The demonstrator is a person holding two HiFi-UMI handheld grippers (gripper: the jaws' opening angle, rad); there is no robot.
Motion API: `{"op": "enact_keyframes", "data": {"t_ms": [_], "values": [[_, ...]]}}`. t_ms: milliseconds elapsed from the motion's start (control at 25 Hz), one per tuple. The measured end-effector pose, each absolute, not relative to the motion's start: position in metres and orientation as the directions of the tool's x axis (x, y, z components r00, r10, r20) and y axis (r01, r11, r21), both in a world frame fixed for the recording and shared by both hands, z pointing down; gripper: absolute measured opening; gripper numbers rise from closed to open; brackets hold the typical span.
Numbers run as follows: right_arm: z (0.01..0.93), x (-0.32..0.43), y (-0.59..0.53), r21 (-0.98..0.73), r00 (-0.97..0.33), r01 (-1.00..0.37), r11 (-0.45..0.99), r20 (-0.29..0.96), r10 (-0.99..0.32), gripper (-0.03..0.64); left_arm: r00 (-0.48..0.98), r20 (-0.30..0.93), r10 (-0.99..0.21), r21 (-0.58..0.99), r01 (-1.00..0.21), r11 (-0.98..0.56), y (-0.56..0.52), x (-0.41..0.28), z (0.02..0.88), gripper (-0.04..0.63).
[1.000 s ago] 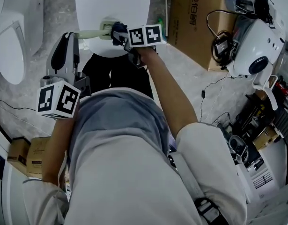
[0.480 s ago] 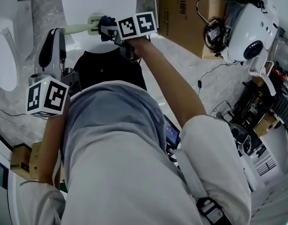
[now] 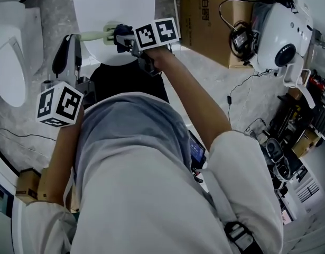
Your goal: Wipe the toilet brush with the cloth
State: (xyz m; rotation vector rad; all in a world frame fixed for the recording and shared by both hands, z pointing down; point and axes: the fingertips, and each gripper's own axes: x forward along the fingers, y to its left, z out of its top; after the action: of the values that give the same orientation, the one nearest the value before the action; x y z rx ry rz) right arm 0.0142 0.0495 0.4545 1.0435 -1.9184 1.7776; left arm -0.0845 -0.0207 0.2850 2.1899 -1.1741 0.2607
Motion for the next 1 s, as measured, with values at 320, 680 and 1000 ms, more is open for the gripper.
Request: {"op": "enact_keyframes", "data": {"t_ms": [320, 680, 1000], "values": [[0.435, 0.01, 0.046, -0.676, -0.631, -0.734, -0.059, 0.712, -0.308, 0.104, 0.632, 0.437, -0.64, 0.475, -0.766, -0.433, -0.026, -0.084, 0.284, 0.0], [0.409, 0.004, 0.042, -0.671, -0.61, -0.738, -0.074, 0.709, -0.354, 0.103, 0.688, 0.417, -0.595, 0.515, -0.718, -0.469, -0.03, -0.085, 0.283, 0.0], [0.38, -0.004, 0.038, -0.671, -0.601, -0.738, -0.063, 0.698, -0.39, 0.103, 0.719, 0.403, -0.566, 0.53, -0.688, -0.496, -0.03, -0.087, 0.28, 0.0]]}}
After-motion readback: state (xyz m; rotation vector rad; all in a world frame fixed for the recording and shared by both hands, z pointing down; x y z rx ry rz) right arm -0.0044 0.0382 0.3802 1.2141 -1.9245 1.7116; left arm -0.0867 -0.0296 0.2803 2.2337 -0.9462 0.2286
